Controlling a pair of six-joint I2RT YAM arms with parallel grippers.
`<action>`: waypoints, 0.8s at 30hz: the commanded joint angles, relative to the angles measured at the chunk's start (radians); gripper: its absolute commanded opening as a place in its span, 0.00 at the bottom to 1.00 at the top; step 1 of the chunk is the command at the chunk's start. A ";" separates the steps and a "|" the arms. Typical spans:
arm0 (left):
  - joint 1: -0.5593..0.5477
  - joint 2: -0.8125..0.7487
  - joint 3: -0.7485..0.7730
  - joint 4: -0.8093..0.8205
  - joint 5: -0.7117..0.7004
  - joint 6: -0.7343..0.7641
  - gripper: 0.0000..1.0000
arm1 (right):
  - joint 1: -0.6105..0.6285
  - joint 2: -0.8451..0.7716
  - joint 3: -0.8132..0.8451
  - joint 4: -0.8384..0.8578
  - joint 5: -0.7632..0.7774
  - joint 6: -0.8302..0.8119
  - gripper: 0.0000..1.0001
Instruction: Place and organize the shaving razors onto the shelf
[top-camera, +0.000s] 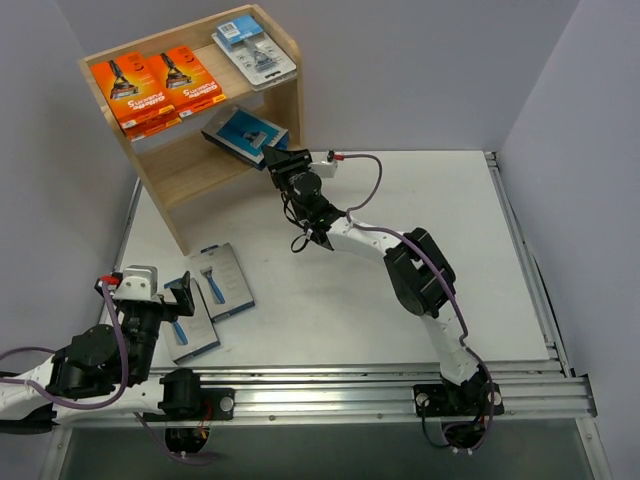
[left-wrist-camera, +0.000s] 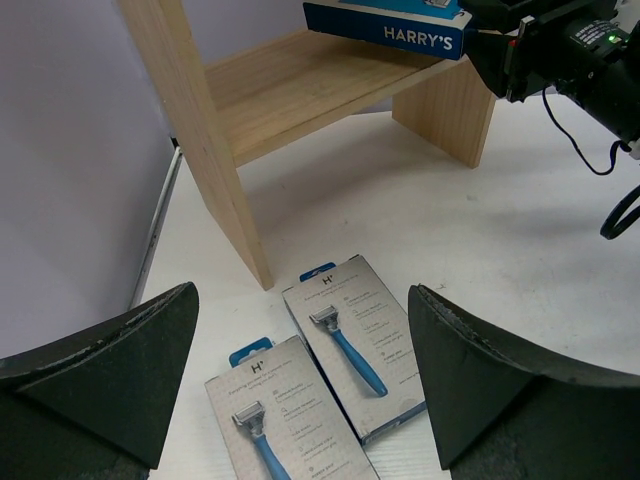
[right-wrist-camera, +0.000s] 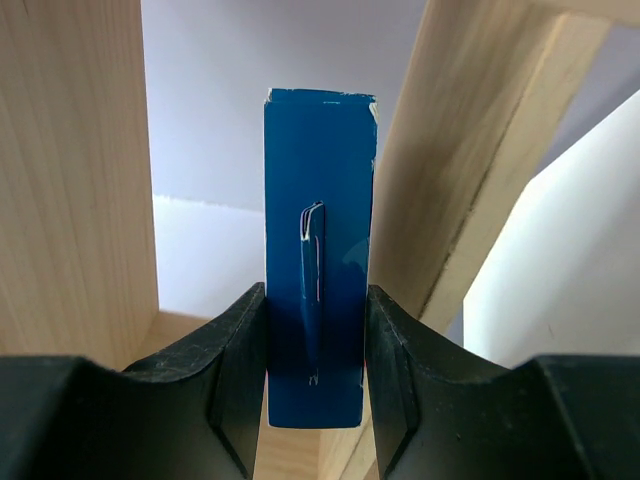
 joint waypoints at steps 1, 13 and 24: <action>0.002 0.026 -0.005 0.041 0.002 0.022 0.94 | 0.007 -0.016 0.033 0.090 0.190 0.003 0.00; 0.002 0.003 -0.015 0.040 0.005 0.024 0.94 | 0.018 0.038 0.107 0.006 0.333 0.070 0.00; 0.002 0.008 -0.021 0.046 0.005 0.032 0.94 | 0.043 0.090 0.208 -0.051 0.402 0.057 0.03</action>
